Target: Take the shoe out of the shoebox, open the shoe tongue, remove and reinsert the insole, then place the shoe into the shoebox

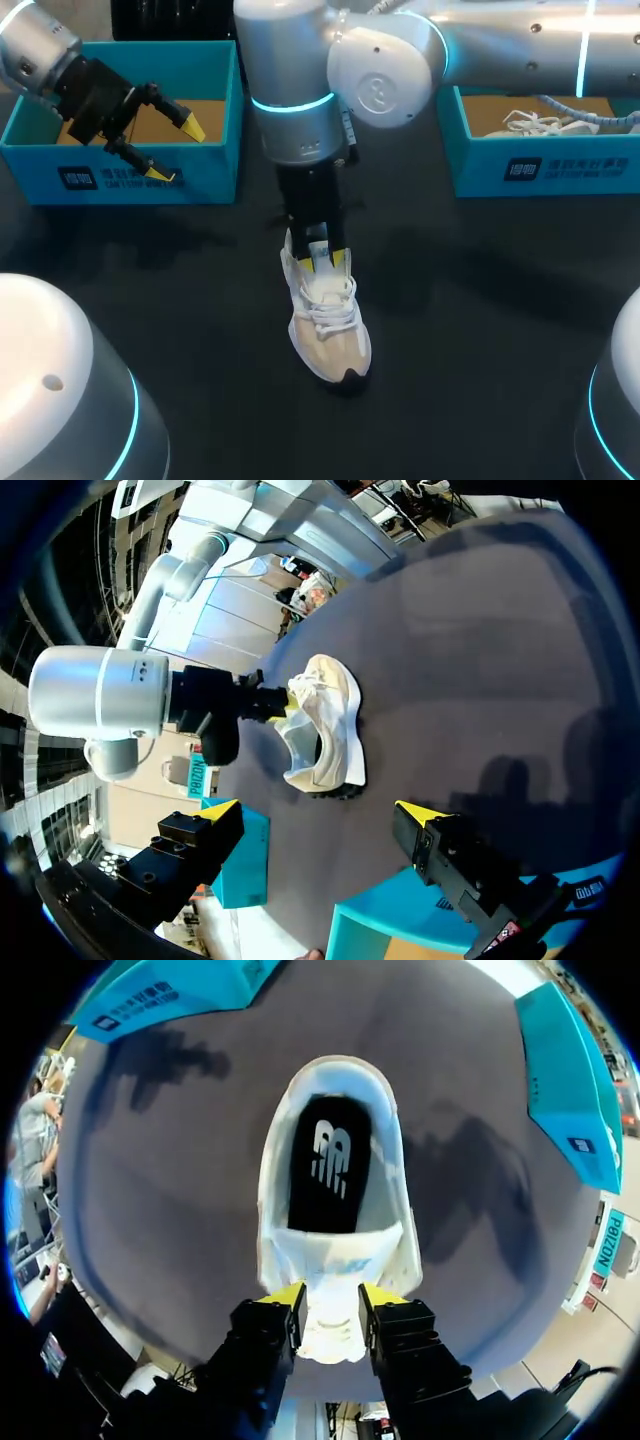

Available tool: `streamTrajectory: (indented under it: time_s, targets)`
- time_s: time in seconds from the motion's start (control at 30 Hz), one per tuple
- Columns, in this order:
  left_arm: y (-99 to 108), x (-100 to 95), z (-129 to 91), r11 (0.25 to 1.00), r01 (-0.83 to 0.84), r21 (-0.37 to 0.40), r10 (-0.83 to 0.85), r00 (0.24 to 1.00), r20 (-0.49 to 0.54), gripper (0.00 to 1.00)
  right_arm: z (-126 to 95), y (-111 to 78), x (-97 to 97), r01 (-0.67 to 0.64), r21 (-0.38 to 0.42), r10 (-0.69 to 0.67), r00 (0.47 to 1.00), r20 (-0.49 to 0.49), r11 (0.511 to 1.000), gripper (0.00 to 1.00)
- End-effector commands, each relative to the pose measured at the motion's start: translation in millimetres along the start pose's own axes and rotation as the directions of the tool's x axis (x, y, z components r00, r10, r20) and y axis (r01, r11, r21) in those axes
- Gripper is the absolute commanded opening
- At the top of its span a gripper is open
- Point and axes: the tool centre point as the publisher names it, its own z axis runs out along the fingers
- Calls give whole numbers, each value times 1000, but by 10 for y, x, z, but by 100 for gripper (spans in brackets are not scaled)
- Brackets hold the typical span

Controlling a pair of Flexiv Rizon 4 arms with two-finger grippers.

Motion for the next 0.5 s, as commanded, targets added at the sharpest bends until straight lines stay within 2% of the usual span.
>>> streamTrajectory:
  time_s: [0.03,0.17,0.37,0.5]
  targets:
    - [-5,0,-3,1000,-1,-1,1,1000,-2,100,95,63,-20,7,8,-7,1000,-1,1000,31]
    - [-5,0,-3,1000,-1,-1,1,1000,-2,100,121,56,-26,17,13,-17,1000,-9,1000,31]
    - [-5,0,-3,1000,-1,-1,1,1000,-2,100,-10,-69,-51,6,-19,-5,1000,26,1000,34]
    - [-5,0,-3,1000,-1,-1,1,1000,-2,100,67,14,-67,19,-30,-19,1000,20,999,37]
